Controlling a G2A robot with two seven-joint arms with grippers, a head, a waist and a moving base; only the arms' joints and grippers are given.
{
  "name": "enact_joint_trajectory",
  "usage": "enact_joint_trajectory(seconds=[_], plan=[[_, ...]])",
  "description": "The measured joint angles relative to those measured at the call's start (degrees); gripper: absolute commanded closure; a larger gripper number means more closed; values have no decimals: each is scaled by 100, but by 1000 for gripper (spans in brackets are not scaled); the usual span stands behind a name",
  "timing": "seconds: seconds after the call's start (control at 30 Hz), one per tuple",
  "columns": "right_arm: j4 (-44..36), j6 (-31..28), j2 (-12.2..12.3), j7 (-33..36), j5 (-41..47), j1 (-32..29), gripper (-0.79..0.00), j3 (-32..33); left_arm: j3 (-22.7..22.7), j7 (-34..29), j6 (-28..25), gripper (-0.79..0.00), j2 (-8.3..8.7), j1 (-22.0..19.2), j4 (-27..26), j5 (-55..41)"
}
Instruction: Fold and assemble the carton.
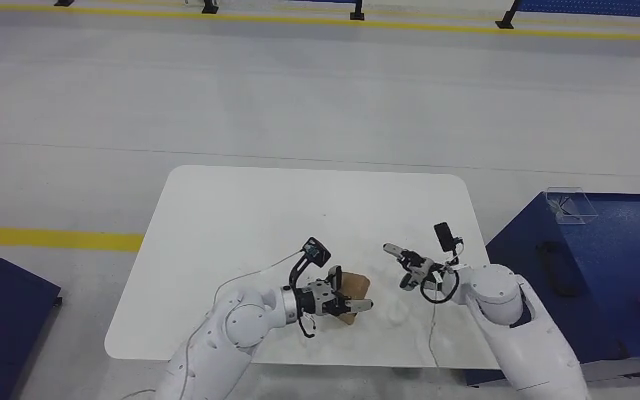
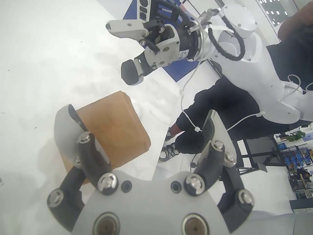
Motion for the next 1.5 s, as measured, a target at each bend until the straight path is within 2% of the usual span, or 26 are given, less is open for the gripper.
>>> enact_joint_trajectory(seconds=[0.23,0.5,0.8,1.0,1.1,1.27,1.37,1.5], plan=[[-210,-782,93,353,-1059,-383,-785,-206,30,-34,-74,-785,15,-33,70,-101],[-335,-1104,116,576,-1393,-518,-785,-343,3,-39,-81,-785,45,-38,52,-162],[-287,-998,83,526,-1327,-460,-785,-446,33,-75,-72,-785,69,-36,37,-218],[-42,-24,-48,-434,-720,-201,-785,-375,29,-61,-82,-785,88,-33,8,-249],[-43,-182,-51,-61,-486,-145,-785,-413,43,-66,-70,-785,97,-16,-35,-227],[-248,-1042,70,1069,-534,-368,-785,-211,72,-95,-36,-785,111,-7,-87,-182],[-373,-1297,114,1217,-679,-518,-785,-117,78,-91,-21,-785,119,-9,-100,-171],[-487,-1287,126,973,-970,-627,-785,-145,85,-79,-21,-785,129,-11,-113,-160]])
